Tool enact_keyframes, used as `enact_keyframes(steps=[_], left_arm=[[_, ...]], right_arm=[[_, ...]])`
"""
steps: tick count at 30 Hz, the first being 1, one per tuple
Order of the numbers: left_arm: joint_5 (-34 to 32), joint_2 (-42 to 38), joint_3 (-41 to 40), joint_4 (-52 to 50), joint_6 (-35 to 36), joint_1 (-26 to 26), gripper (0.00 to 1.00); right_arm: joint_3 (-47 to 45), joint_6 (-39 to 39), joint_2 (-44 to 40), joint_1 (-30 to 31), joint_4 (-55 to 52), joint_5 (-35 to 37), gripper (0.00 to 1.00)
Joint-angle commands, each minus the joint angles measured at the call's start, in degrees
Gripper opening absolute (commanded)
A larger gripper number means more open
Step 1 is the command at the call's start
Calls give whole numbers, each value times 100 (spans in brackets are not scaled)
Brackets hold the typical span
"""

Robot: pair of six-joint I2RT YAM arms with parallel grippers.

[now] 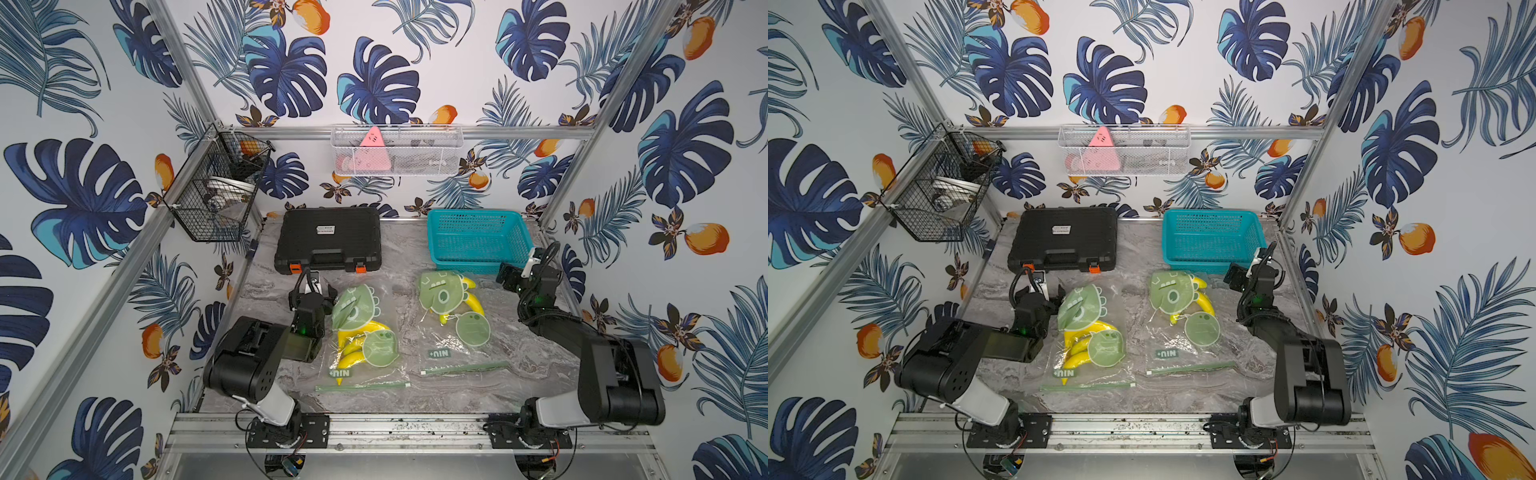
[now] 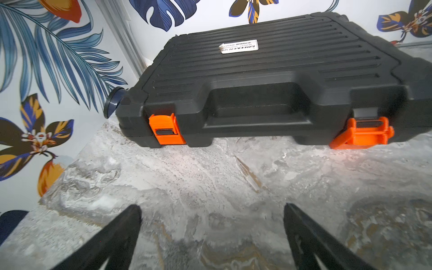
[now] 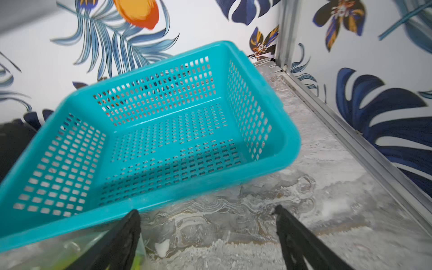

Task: Open the zip-top bag and take out the banana
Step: Pick up the zipper food storage bag at the center of the board.

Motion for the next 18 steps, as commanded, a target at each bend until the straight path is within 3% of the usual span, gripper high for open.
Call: enact_keyframes(steps=[1, 3, 6, 9, 12, 16, 18], left_arm=[[-155, -959, 697, -1620, 432, -24, 99], [169, -1520, 1221, -2610, 631, -24, 99], [917, -2091, 2311, -4547, 288, -37, 99], [789, -2384, 3015, -5772, 71, -364, 99], [1502, -2423, 3333, -6387, 546, -1140, 99], [3260, -2359, 3327, -6907, -705, -1693, 91], [3481, -2390, 3156, -6929, -1097, -2125, 89]], right_arm=[[179, 977, -724, 36, -2041, -40, 91], [379, 1263, -1175, 51, -2946, -240, 89], [541, 1887, -1915, 103, -4369, -350, 83], [513, 2519, -2683, 241, -5363, -514, 80], [477, 3245, -3161, 496, -6107, -1238, 77], [380, 3983, -3363, 1618, -6863, -1040, 77], [185, 4316, -3495, 2145, -6766, -935, 77]])
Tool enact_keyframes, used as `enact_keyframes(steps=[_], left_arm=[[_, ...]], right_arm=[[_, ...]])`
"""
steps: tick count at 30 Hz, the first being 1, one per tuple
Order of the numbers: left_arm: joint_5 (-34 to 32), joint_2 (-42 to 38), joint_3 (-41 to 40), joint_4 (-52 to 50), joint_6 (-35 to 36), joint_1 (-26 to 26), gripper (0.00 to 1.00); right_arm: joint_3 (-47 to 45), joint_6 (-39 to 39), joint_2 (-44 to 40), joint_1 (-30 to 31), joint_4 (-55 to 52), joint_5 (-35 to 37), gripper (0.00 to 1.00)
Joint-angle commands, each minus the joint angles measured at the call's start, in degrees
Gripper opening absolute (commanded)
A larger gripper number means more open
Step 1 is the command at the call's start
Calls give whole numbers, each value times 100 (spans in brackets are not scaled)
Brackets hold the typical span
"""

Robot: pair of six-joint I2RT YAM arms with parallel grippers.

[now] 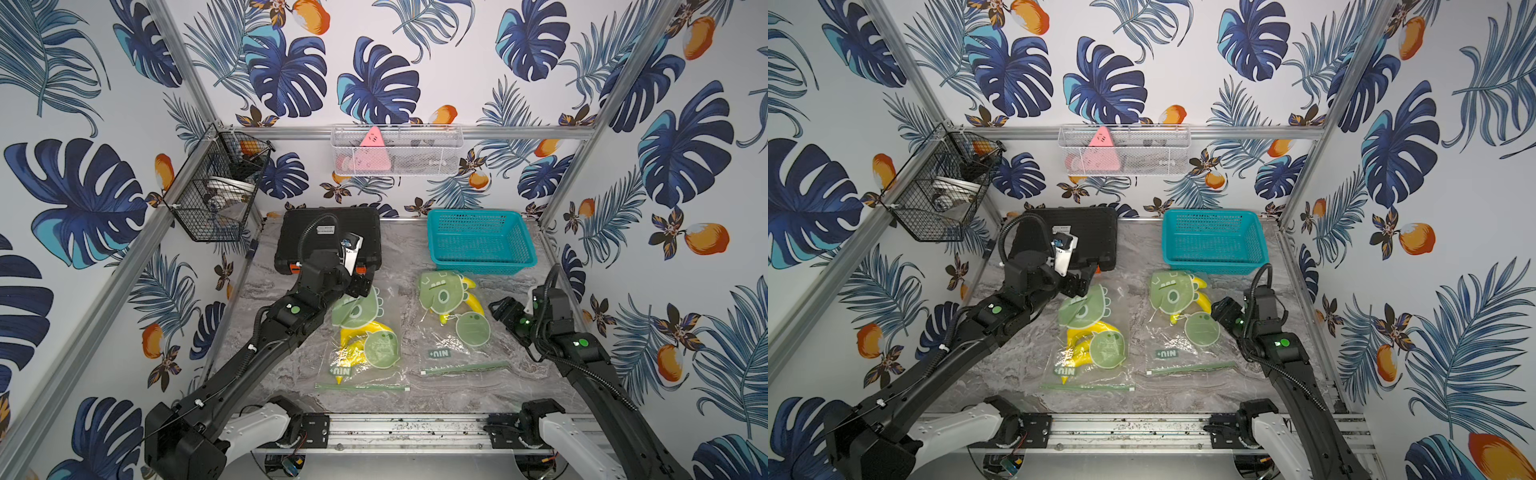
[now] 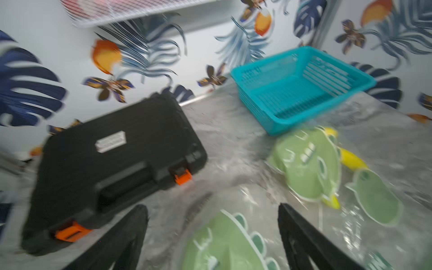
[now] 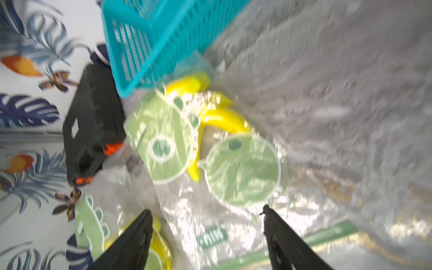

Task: Open the zip-top bag and take out the banana
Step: Pick up the zipper food storage bag at the center of the board.

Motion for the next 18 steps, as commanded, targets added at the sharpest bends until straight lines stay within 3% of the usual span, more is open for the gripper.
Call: enact_keyframes(steps=[1, 3, 8, 14, 18], left_arm=[[1052, -49, -172, -743, -819, -661, 88], [988, -91, -239, -937, -878, -1008, 88], [1756, -3, -236, -1352, -1267, -1368, 88], [2294, 866, -230, -1443, -1574, -1668, 86], [2437, 1427, -113, -1236, -1837, -1718, 82]], right_arm=[[-317, 1084, -171, 648, -500, 29, 77], [-728, 1451, -230, 899, -106, -202, 75], [-1290, 1535, -250, 1008, 94, -172, 73], [-1974, 1906, -32, 1017, 987, -400, 71], [-1865, 1853, 172, 1017, 740, -168, 70]])
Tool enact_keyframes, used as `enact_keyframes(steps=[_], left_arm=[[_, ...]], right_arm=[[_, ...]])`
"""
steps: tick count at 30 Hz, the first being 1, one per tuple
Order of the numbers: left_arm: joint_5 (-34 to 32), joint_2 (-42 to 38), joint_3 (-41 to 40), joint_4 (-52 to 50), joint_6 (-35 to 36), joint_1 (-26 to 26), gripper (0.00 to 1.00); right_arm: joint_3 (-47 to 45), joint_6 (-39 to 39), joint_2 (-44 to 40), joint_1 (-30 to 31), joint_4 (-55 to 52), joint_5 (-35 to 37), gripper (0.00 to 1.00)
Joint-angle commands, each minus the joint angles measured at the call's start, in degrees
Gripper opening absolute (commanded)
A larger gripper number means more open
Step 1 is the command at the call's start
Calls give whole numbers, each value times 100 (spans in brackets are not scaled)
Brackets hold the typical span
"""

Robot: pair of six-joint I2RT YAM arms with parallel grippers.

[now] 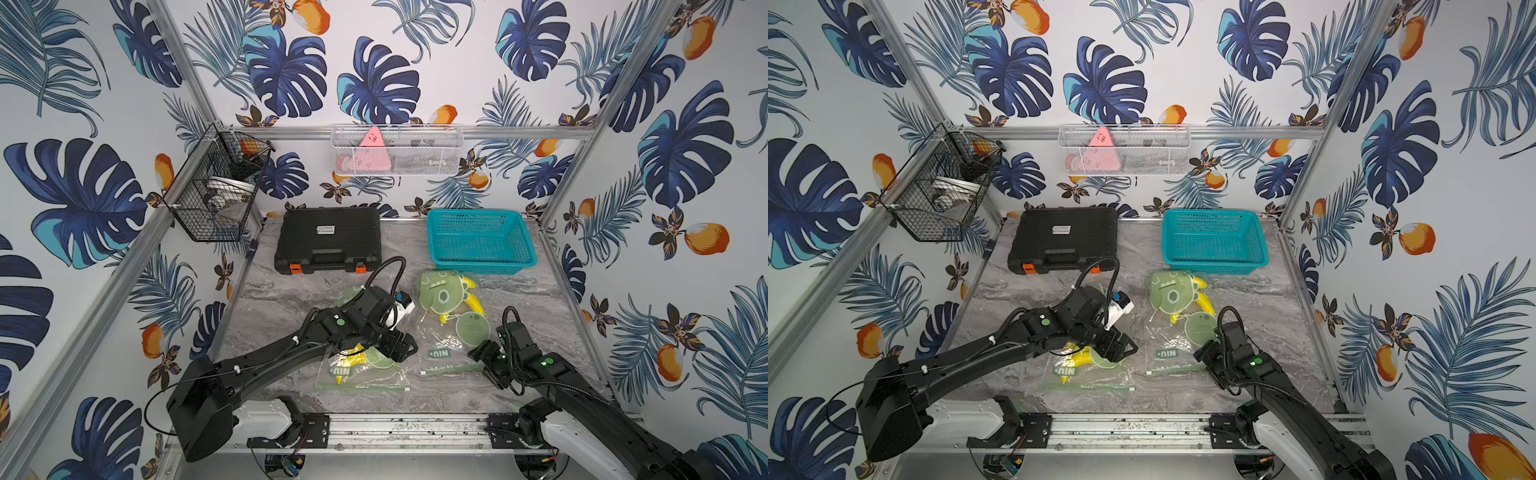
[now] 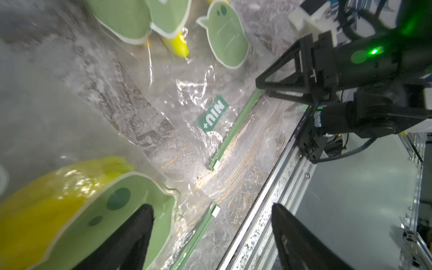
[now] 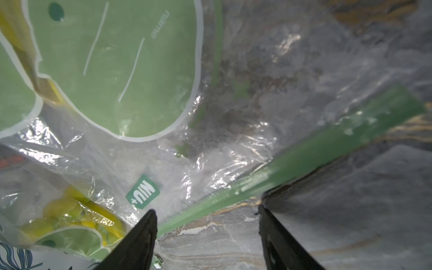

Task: Open the zip-top bag and take out the banana
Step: Pick up the zipper food storage bag at the center of the board.

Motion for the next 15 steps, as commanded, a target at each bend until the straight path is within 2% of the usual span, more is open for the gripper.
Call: enact_keyframes(steps=[1, 4, 7, 15], left_arm=[[408, 345, 134, 266, -406, -35, 81], [619, 918, 410, 373, -725, -112, 78], [349, 1343, 610, 106, -932, -126, 74], [167, 1992, 626, 447, -1302, -129, 75]], right_arm=[[105, 137, 118, 9, 0, 206, 70], [84, 245, 245, 9, -204, 193, 65], [28, 395, 322, 9, -389, 168, 65], [-152, 476, -110, 9, -482, 321, 65]])
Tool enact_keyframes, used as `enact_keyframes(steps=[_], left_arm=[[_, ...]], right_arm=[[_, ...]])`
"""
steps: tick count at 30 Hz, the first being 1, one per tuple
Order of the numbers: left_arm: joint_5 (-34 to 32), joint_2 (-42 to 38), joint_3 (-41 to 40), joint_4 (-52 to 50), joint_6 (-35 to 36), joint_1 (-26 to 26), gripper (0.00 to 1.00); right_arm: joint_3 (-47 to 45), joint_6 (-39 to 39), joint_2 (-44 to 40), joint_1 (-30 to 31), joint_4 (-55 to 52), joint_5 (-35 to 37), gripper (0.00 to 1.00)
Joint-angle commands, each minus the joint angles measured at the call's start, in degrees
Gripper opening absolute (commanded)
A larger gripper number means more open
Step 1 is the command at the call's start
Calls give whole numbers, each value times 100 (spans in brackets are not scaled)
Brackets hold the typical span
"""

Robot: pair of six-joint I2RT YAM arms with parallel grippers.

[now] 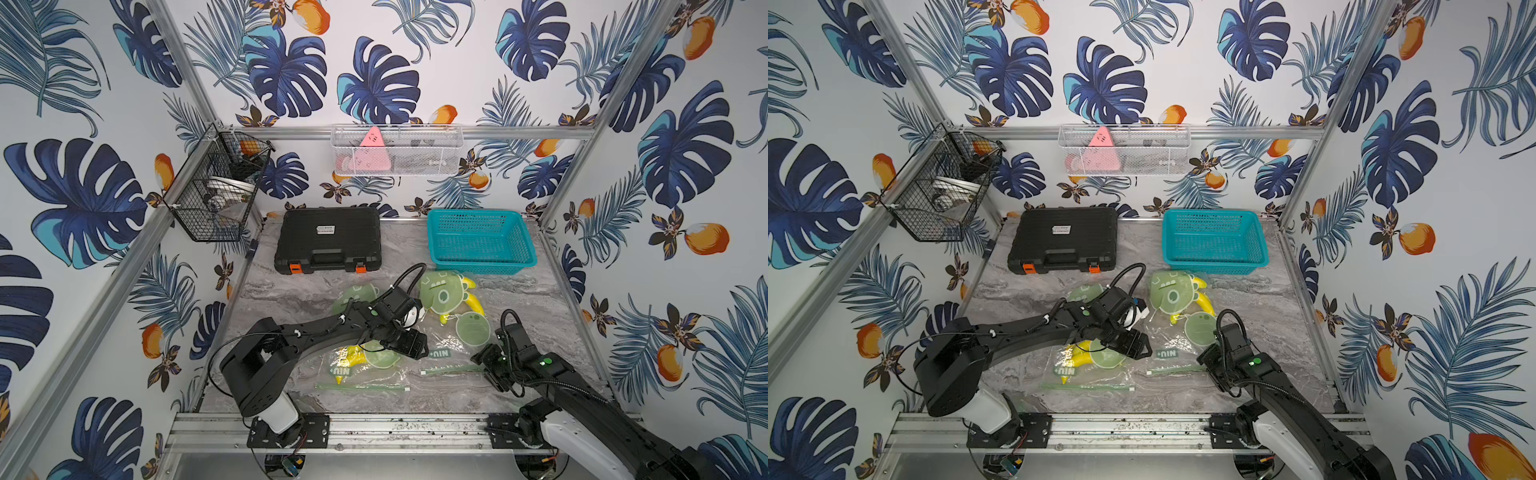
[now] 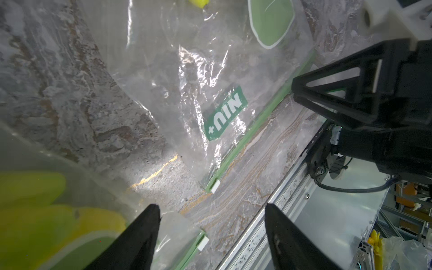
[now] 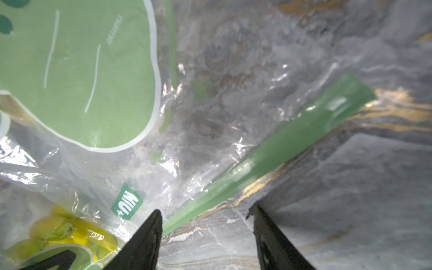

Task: Open the zip-top bag and take out the banana
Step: Pick up the zipper food storage bag at the center of the board.

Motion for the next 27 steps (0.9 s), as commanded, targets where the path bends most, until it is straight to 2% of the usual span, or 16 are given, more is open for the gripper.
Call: enact_keyframes(steps=[1, 7, 10, 16, 17, 21, 27], left_arm=[[-90, 260, 130, 180, -192, -6, 75], [-46, 729, 110, 498, -295, -23, 74], [54, 916, 112, 806, -382, -22, 68], [386, 1280, 194, 1114, -523, -56, 46], [422, 1272, 162, 1216, -574, -55, 40], [698, 1195, 215, 1461, -740, -48, 0], [1003, 780, 531, 1543, -1253, 20, 0]], right_arm=[[-78, 192, -99, 3, -232, 176, 65], [-266, 402, -211, 3, 131, 194, 63], [-161, 290, -103, 3, 73, 199, 63], [7, 94, -73, 3, 24, 254, 63], [39, 69, -94, 3, 15, 267, 63], [194, -206, -285, 3, -136, 345, 64], [1065, -1694, -973, 89, -748, 859, 71]])
